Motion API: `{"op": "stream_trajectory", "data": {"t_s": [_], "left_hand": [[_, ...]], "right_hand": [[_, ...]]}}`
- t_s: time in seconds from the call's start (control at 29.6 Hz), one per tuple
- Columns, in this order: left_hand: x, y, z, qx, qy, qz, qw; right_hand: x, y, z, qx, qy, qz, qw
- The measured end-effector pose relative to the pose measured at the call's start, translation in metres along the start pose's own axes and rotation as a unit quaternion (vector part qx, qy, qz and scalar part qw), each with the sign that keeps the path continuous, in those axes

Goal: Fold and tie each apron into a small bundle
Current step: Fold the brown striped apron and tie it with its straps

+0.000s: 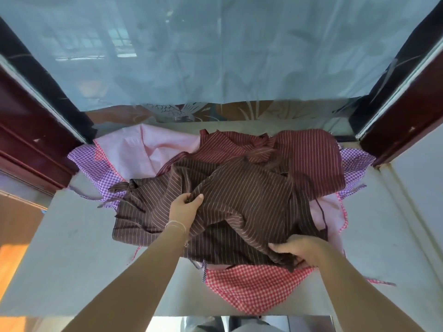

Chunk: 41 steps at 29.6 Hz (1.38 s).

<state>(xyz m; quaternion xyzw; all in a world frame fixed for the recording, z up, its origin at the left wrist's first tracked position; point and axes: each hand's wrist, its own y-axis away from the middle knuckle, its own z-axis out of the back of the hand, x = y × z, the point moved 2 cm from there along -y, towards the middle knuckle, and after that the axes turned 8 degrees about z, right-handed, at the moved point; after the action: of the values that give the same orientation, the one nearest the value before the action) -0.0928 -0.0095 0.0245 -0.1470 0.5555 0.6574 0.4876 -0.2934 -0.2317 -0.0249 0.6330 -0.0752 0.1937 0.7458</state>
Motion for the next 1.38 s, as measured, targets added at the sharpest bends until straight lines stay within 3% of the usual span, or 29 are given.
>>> {"op": "stream_trajectory", "data": {"t_s": [0.07, 0.14, 0.2, 0.24, 0.3, 0.34, 0.41, 0.47, 0.54, 0.64, 0.68, 0.74, 0.78, 0.84, 0.91, 0.98, 1.01, 1.11, 1.22, 1.32, 1.38], "left_hand": [[-0.014, 0.005, 0.008, 0.0, 0.055, 0.015, 0.998], [-0.038, 0.016, 0.013, 0.065, 0.078, 0.011, 0.995], [-0.07, 0.033, 0.017, 0.145, 0.081, -0.01, 0.986], [-0.087, 0.042, 0.018, 0.171, 0.086, -0.021, 0.981], [-0.124, 0.062, 0.023, 0.198, 0.11, -0.045, 0.973], [-0.142, 0.072, 0.027, 0.208, 0.119, -0.063, 0.969], [-0.178, 0.097, 0.033, 0.241, 0.133, -0.123, 0.953], [-0.208, 0.119, 0.041, 0.254, 0.155, -0.193, 0.935], [-0.23, 0.133, 0.05, 0.213, 0.139, -0.267, 0.93], [-0.235, 0.123, 0.062, 0.004, -0.076, -0.401, 0.913], [-0.229, 0.112, 0.066, -0.049, -0.11, -0.406, 0.906], [-0.211, 0.093, 0.069, -0.074, -0.113, -0.388, 0.912], [-0.201, 0.085, 0.07, -0.075, -0.106, -0.379, 0.916], [-0.186, 0.072, 0.074, -0.101, -0.105, -0.366, 0.919], [-0.178, 0.061, 0.082, -0.139, -0.093, -0.35, 0.922], [-0.174, 0.046, 0.09, -0.131, -0.051, -0.304, 0.942], [-0.171, 0.037, 0.091, -0.105, -0.007, -0.264, 0.959], [-0.151, 0.016, 0.092, 0.002, 0.172, -0.059, 0.983], [-0.113, 0.003, 0.084, 0.071, 0.276, 0.096, 0.954], [-0.096, 0.007, 0.076, 0.103, 0.348, 0.147, 0.92], [-0.101, 0.012, 0.069, 0.13, 0.372, 0.118, 0.911]], "right_hand": [[0.01, 0.018, 0.013, 0.065, 0.077, 0.044, 0.994], [0.037, 0.041, 0.036, 0.024, 0.101, 0.116, 0.988], [0.076, 0.068, 0.062, -0.11, 0.036, 0.232, 0.966], [0.095, 0.083, 0.073, -0.197, -0.033, 0.284, 0.938], [0.131, 0.119, 0.091, -0.362, -0.166, 0.362, 0.843], [0.148, 0.141, 0.094, -0.401, -0.203, 0.397, 0.8], [0.179, 0.179, 0.089, -0.379, -0.255, 0.472, 0.754], [0.203, 0.214, 0.077, -0.289, -0.296, 0.543, 0.731], [0.221, 0.237, 0.064, -0.257, -0.302, 0.578, 0.713], [0.229, 0.237, 0.057, -0.464, -0.062, 0.535, 0.703], [0.227, 0.23, 0.054, -0.528, 0.029, 0.494, 0.69], [0.22, 0.209, 0.049, -0.57, 0.122, 0.433, 0.688], [0.216, 0.198, 0.046, -0.561, 0.127, 0.416, 0.704], [0.208, 0.179, 0.045, -0.515, 0.026, 0.402, 0.757], [0.201, 0.164, 0.048, -0.366, -0.278, 0.384, 0.801], [0.191, 0.152, 0.045, -0.179, -0.519, 0.354, 0.758], [0.184, 0.145, 0.044, -0.145, -0.58, 0.339, 0.726], [0.163, 0.115, 0.033, -0.171, -0.668, 0.254, 0.678], [0.147, 0.09, 0.008, -0.224, -0.632, 0.206, 0.713], [0.146, 0.081, -0.005, -0.32, -0.534, 0.182, 0.761], [0.157, 0.092, -0.005, -0.385, -0.464, 0.16, 0.781]]}}
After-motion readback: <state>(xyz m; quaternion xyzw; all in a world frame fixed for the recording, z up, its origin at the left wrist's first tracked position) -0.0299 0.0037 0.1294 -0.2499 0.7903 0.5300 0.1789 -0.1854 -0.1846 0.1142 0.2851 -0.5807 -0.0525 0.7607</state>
